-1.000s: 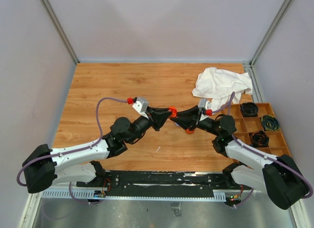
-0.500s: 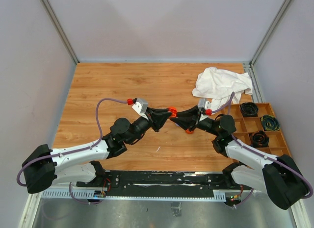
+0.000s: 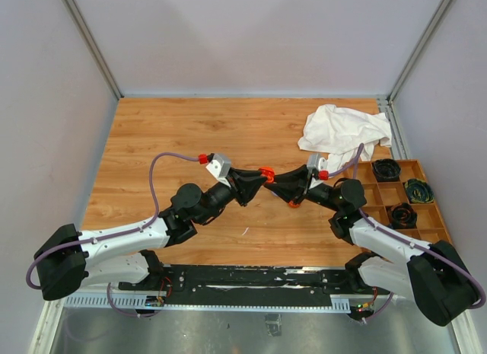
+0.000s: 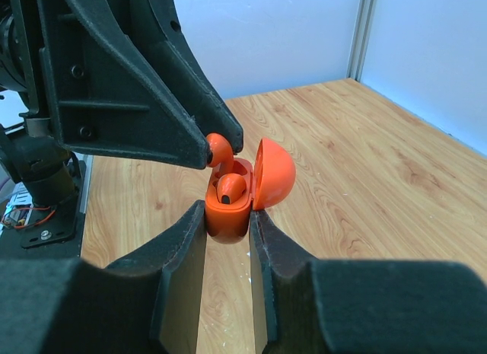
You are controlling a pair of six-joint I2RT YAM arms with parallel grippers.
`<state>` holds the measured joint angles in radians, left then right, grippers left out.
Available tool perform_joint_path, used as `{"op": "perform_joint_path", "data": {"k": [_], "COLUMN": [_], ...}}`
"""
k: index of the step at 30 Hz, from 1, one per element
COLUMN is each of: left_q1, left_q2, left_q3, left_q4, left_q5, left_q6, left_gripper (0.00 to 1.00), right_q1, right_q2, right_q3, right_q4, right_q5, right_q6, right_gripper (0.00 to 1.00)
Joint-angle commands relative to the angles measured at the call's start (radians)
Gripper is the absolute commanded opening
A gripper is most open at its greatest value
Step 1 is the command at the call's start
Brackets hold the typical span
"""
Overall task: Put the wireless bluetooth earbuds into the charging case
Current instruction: Place the earbud in the charging case.
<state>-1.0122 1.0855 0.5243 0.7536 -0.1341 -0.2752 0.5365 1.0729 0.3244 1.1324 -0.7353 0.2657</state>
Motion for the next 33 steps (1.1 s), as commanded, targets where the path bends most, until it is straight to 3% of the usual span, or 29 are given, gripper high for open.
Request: {"op": "perform_joint_path", "data": {"k": [1, 14, 22, 33], "left_q1": [-0.014, -0.013, -0.013, -0.013], "left_q2": [0.001, 0.002, -0.054, -0.045], "left_q3": [-0.012, -0.015, 0.002, 0.013], "left_q4": [0.007, 0.003, -0.061, -0.122], "left_q5": [0.031, -0.040, -0.044, -0.069], "left_q6": [0.004, -0.022, -0.042, -0.041], "left_gripper": [0.31, 0.34, 0.44, 0.48], "right_q1": [0.011, 0.009, 0.009, 0.006], "right_q2": [-0.019, -0.017, -0.025, -0.031], "right_q3": [-0.008, -0.009, -0.013, -0.013], "right_q4": [0.038, 0.028, 0.012, 0.000], "right_q5": [0.000, 0.007, 0.017, 0.019], "right_q6": [-0.017, -0.023, -0.033, -0.037], "right_gripper": [0.01, 0.01, 0.01, 0.01]}}
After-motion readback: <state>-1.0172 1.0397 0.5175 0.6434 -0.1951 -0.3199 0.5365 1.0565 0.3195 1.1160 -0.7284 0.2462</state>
